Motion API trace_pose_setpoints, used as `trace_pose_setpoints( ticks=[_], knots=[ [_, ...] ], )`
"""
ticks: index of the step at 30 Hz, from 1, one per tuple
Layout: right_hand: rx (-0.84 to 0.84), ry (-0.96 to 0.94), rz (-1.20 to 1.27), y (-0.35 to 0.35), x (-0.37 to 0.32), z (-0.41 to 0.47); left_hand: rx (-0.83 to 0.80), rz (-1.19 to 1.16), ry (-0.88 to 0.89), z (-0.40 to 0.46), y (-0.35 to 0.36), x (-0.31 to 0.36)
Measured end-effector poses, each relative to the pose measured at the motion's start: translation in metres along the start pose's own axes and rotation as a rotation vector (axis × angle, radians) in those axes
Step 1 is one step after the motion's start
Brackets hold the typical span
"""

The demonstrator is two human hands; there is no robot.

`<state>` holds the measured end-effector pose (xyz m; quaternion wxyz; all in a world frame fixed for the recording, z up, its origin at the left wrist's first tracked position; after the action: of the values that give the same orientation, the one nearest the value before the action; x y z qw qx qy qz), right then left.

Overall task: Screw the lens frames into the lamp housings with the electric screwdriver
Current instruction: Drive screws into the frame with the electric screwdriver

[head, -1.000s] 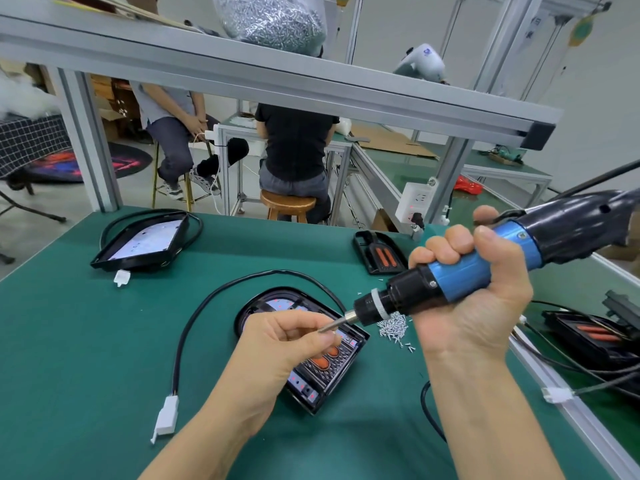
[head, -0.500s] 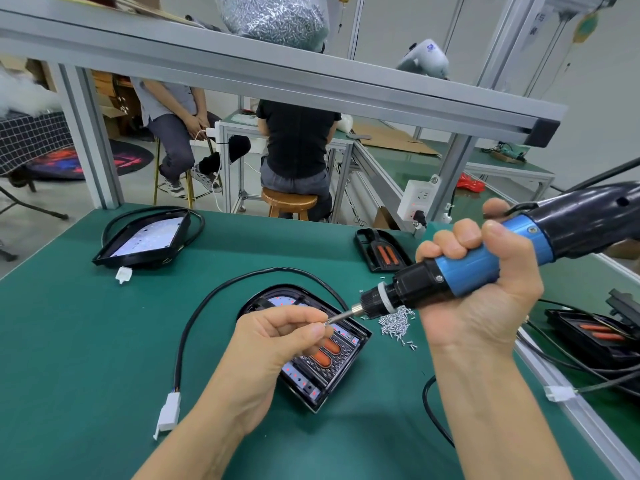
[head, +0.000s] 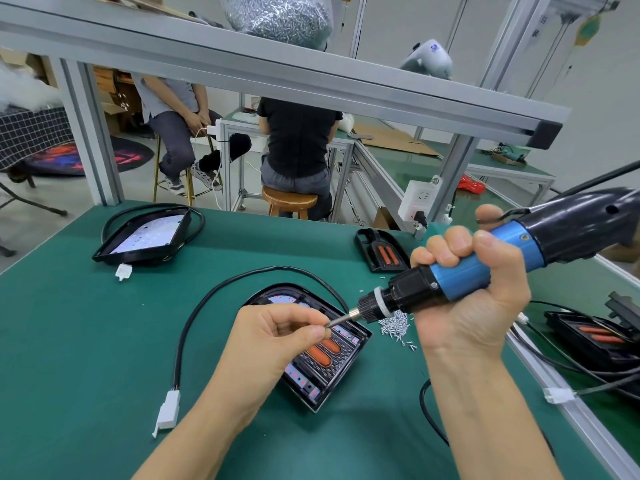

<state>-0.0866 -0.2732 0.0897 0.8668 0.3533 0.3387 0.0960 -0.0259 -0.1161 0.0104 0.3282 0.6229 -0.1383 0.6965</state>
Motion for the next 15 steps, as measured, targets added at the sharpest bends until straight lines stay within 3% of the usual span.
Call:
trace_pose_setpoints(
  ticks=[9, 15],
  knots=[
    [0.073, -0.001, 0.017, -0.005, 0.01, 0.002, 0.062, -0.029, 0.001, 0.002, -0.001, -0.006],
    [0.053, 0.028, 0.007, -0.005, 0.017, 0.003, 0.046, 0.119, 0.032, 0.002, -0.009, -0.008]
  ],
)
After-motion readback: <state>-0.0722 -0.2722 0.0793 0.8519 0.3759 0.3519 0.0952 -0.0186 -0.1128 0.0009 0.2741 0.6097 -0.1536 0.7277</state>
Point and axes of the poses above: each hand's wrist, its own z-axis towards the middle knuckle, its own y-axis out of the palm, x = y × z, the point moved 1 cm from there along z, towards the middle knuckle, and after that the axes turned 6 degrees about -x, right-handed, at the moved point
